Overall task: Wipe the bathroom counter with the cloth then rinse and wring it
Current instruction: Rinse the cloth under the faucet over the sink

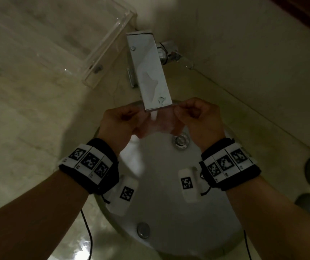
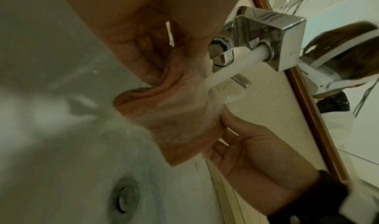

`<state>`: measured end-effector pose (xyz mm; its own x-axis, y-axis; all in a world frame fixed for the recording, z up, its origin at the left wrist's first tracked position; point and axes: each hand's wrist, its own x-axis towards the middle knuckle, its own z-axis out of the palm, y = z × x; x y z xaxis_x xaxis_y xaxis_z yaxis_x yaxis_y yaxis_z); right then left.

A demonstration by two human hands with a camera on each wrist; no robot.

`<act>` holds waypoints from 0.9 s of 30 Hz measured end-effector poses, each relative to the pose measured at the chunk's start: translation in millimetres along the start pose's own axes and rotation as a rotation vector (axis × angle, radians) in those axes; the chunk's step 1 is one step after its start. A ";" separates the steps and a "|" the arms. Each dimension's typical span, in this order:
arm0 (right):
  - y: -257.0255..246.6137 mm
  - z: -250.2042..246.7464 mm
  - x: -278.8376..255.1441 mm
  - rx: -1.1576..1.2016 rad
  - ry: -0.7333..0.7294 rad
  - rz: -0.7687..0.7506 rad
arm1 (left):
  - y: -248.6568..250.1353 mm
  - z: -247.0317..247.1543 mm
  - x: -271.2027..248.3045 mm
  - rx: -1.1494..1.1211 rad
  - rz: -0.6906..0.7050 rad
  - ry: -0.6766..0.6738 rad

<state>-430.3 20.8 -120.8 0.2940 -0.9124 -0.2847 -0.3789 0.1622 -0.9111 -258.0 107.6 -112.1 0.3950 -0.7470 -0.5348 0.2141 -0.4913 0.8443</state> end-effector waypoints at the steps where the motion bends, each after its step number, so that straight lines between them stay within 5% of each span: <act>1: 0.0 1.0 -0.2 -0.022 0.001 -0.020 | 1.1 -0.6 -1.1 -0.027 -0.008 0.001; 20: -5.7 24.4 -23.4 -0.102 -0.130 -0.135 | 10.4 12.3 -8.8 -0.206 -0.150 -0.055; 27: -14.2 16.3 -17.3 0.226 -0.183 -0.022 | -0.2 6.7 0.2 -0.064 -0.166 -0.076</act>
<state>-415.7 40.4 -107.7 0.4611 -0.8372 -0.2941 -0.1710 0.2413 -0.9553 -264.0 104.5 -112.7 0.2819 -0.6908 -0.6659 0.3277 -0.5829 0.7435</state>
